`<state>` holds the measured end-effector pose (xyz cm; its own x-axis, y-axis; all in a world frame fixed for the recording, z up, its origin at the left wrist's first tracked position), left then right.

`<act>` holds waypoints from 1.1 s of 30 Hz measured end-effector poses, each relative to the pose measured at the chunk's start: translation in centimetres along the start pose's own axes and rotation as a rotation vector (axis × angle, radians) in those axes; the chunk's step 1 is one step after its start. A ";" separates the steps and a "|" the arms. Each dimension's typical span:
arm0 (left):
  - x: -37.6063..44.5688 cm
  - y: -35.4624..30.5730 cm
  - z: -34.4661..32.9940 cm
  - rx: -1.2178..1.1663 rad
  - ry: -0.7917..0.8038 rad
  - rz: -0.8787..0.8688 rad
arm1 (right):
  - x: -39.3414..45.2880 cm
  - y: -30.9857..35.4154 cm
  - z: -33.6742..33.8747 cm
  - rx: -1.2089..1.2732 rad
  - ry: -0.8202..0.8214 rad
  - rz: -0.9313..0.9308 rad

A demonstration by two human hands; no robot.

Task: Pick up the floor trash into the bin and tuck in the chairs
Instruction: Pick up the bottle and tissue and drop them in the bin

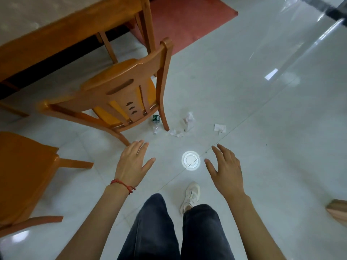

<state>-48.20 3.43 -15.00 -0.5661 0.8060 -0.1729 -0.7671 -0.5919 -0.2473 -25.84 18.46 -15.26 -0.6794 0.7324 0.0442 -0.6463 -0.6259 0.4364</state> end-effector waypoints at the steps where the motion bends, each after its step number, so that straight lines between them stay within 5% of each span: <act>1: 1.6 -0.2 -0.9 -0.007 0.009 0.017 | 1.5 -1.0 -0.9 0.006 0.018 0.001; 11: 14.3 1.3 -13.4 -0.094 0.047 0.067 | 11.0 -8.2 -13.2 0.018 0.026 0.016; 18: 22.8 7.4 -29.4 -0.106 0.112 0.086 | 14.7 -14.2 -29.4 0.040 0.054 -0.032; 33: 36.7 21.9 -56.8 -0.164 -0.038 0.238 | 21.1 -22.6 -59.5 0.031 0.104 0.053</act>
<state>-68.65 20.46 -80.87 -0.7374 0.6420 -0.2099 -0.5542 -0.7527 -0.3554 -46.20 32.09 -77.69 -0.7458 0.6657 -0.0253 -0.5986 -0.6530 0.4639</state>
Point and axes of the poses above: each hand's wrist, its own x-axis towards the middle knuckle, its own z-axis out of the back of the hand, y = z × x, the point moved 5 cm from there along x, towards the middle knuckle, and after that the axes turned 7 degrees about z, right-handed, at the moved point
